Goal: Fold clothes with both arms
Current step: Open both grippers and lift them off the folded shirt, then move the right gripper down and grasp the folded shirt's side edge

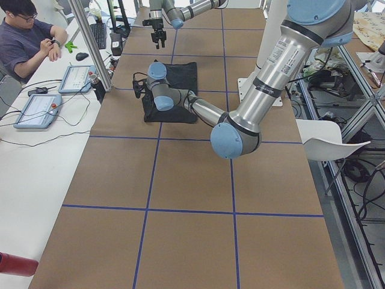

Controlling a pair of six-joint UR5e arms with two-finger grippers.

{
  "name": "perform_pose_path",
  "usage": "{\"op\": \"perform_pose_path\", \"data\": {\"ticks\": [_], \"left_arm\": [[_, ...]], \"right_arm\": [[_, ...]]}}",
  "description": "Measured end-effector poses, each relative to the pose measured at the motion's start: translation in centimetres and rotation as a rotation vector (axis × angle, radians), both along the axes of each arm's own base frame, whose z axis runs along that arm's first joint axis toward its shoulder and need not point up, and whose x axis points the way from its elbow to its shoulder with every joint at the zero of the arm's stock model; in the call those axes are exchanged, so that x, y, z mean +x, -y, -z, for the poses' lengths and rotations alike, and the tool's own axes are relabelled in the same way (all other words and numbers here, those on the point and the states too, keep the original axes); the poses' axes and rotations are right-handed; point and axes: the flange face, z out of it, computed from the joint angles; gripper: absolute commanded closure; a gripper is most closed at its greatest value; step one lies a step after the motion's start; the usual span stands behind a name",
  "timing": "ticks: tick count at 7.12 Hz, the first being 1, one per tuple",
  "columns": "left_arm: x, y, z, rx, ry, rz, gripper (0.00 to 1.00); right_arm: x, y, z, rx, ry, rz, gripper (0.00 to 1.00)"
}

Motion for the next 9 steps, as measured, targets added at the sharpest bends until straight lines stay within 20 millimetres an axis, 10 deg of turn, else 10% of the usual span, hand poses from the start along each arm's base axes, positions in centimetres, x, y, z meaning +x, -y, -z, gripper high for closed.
{"op": "perform_pose_path", "data": {"ticks": [3,6,9], "left_arm": [[-1.3,0.4,0.7,0.016,-0.007,0.016,0.0],[-2.1,-0.2,2.6,0.03,-0.017,0.02,0.0],[-2.4,-0.8,3.8,0.034,-0.021,0.019,0.0]], "right_arm": [[-1.3,-5.3,-1.5,0.012,0.0,0.038,0.0],[-6.7,-14.3,-4.7,0.052,-0.054,0.107,0.0],[-9.3,-17.6,-6.9,0.059,-0.098,0.135,0.0]]}}
